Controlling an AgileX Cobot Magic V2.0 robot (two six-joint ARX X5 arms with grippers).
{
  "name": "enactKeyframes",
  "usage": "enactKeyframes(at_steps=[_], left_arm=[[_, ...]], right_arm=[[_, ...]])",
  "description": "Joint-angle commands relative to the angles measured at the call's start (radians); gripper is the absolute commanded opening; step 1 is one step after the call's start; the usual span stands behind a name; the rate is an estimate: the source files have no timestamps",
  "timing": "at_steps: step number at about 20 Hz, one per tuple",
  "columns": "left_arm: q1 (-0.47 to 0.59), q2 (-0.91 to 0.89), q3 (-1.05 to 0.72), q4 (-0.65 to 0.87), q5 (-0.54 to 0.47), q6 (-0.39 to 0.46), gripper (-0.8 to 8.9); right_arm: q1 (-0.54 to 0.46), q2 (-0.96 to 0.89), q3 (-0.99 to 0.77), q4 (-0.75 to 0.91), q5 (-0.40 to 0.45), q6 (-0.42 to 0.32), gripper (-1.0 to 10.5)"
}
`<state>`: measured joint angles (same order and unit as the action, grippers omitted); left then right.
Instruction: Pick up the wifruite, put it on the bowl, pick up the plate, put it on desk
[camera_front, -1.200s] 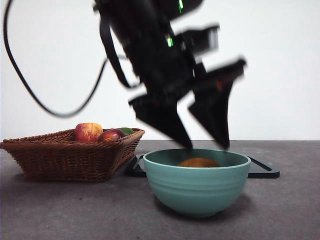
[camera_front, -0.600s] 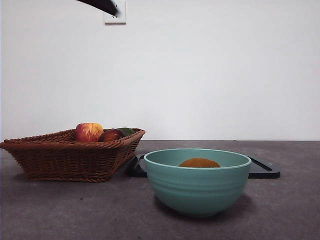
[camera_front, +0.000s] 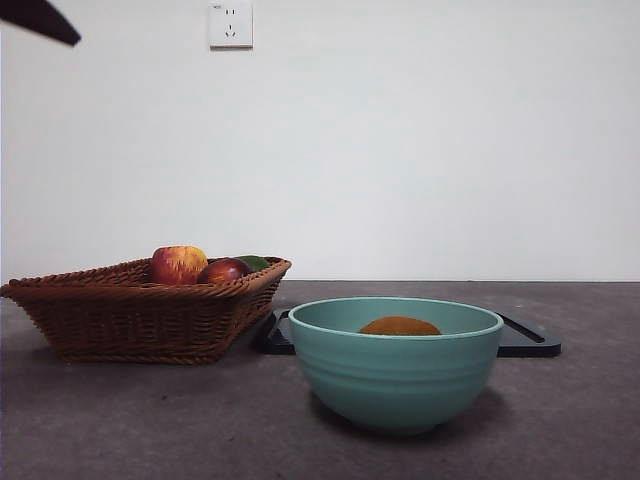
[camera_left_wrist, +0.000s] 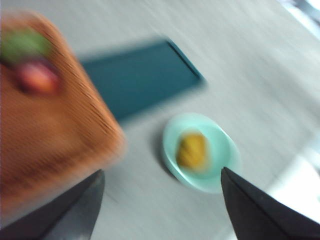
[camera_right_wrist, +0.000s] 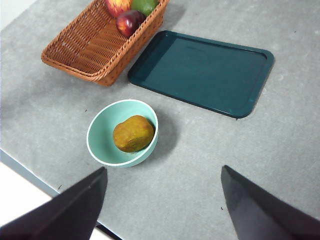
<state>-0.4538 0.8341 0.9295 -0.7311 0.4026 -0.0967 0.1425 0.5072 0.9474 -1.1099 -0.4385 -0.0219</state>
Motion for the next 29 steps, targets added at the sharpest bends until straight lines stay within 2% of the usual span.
enactKeyframes(at_steps=[1,6,10,15,19,29], left_arm=[[-0.005,-0.01,-0.046,-0.034,0.084,0.026,3.75],[-0.006,-0.011,-0.067,-0.114,0.205,0.079,3.72],[-0.006,-0.011,-0.067,-0.111,0.205,0.083,3.72],[-0.006,-0.011,-0.067,-0.109,0.205,0.085,3.72],[-0.006,-0.011,-0.067,-0.107,0.205,0.085,3.72],[-0.006,-0.011,-0.067,-0.106,0.204,0.086,3.72]], right_arm=[[0.002,0.026,0.016,0.01,0.001,0.008,3.6],[0.006,0.072,0.016,0.008,-0.007,0.009,3.6],[0.007,0.087,0.016,0.005,-0.019,0.023,3.6],[0.029,0.103,0.01,-0.011,-0.035,0.1,3.6],[0.064,0.15,-0.037,-0.011,-0.035,0.129,3.6],[0.18,0.306,-0.184,0.228,-0.031,0.24,3.6]])
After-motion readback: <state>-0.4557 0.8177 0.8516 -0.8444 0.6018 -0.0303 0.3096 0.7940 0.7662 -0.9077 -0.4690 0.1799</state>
